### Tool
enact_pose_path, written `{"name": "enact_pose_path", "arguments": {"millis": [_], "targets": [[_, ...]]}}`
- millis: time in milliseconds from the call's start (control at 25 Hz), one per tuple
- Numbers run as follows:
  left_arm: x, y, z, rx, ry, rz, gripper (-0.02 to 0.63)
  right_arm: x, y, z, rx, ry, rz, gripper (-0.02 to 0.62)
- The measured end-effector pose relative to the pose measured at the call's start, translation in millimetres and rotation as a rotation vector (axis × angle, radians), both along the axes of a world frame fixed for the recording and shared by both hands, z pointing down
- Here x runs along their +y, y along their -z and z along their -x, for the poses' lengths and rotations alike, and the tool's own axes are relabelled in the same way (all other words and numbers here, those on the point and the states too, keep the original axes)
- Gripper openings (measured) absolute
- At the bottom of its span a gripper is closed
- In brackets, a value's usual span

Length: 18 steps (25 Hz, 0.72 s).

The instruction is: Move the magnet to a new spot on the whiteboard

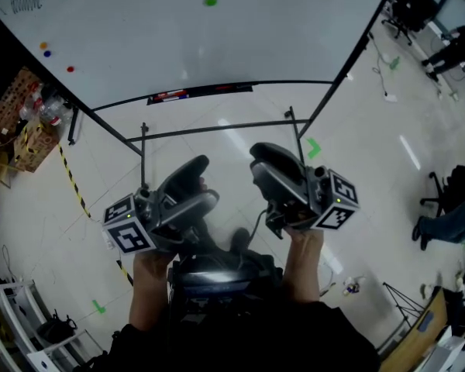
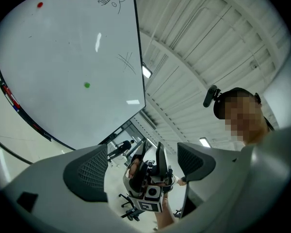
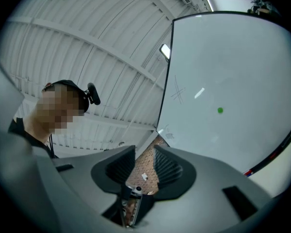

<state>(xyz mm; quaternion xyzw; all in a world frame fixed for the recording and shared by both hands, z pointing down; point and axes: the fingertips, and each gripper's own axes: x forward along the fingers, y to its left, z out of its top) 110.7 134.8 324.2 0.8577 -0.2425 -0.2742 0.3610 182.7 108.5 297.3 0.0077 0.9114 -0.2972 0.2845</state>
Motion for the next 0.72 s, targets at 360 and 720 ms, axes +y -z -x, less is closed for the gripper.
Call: {"name": "enact_pose_path", "arguments": {"millis": [360, 720], "targets": [[-4.1, 21.1, 3.6, 0.003, -0.028, -0.053, 0.443, 6.2, 20.6, 10.2, 0.019, -0.01, -0.077, 0.143], [-6.4, 24.3, 28.7, 0.018, -0.01, -0.068, 0.443, 9.3, 22.8, 33.6, 0.051, -0.004, -0.11, 0.138]]}}
